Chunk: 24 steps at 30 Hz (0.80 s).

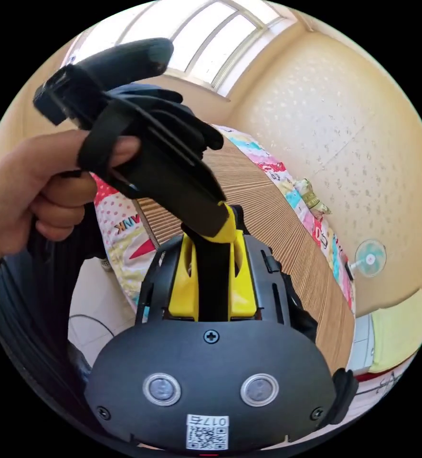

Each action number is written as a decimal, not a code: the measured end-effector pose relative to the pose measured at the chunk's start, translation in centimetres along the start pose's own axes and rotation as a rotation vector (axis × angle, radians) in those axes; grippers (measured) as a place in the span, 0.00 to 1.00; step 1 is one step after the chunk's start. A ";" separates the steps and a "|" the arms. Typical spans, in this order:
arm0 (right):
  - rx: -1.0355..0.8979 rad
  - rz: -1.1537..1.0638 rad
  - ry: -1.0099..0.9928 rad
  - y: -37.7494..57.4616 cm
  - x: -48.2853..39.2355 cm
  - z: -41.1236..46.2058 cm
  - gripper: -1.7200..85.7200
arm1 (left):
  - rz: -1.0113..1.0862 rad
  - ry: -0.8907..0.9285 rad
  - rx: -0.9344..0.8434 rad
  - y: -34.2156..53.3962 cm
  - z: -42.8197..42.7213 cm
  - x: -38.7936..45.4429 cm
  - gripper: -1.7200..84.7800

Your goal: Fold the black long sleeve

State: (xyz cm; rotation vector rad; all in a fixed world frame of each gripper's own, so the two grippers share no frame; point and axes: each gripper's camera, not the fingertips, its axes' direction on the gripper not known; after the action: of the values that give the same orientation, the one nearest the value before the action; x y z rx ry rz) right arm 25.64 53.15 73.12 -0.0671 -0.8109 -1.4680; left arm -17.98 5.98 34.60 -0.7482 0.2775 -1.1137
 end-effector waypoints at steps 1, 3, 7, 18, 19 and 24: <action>0.033 0.120 -0.031 0.8 2.9 -1.0 0.13 | 0.033 0.015 0.044 0.6 -1.0 0.7 0.12; 0.114 0.308 -0.104 3.1 7.9 -2.9 0.13 | 0.068 -0.010 0.061 1.4 -1.7 1.3 0.12; 0.360 0.731 -0.207 12.8 18.1 -7.4 0.12 | 0.047 -0.036 -0.034 2.6 0.1 0.2 0.15; 0.072 1.200 -0.092 34.9 24.9 -8.5 0.14 | 0.020 0.073 -0.248 3.9 8.2 -1.0 0.16; 0.045 1.220 -0.169 36.4 25.5 -8.4 0.15 | 0.025 0.078 -0.272 3.7 9.3 -0.9 0.16; 0.230 1.290 -0.171 40.6 28.8 -13.3 0.18 | 0.005 0.090 -0.346 2.1 14.4 -1.1 0.20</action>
State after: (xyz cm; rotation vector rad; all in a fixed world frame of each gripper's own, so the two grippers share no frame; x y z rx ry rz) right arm 64.67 28.09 95.58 -0.4548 -0.8068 -0.1511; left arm -9.02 13.29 43.53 -1.0025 0.5574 -1.1096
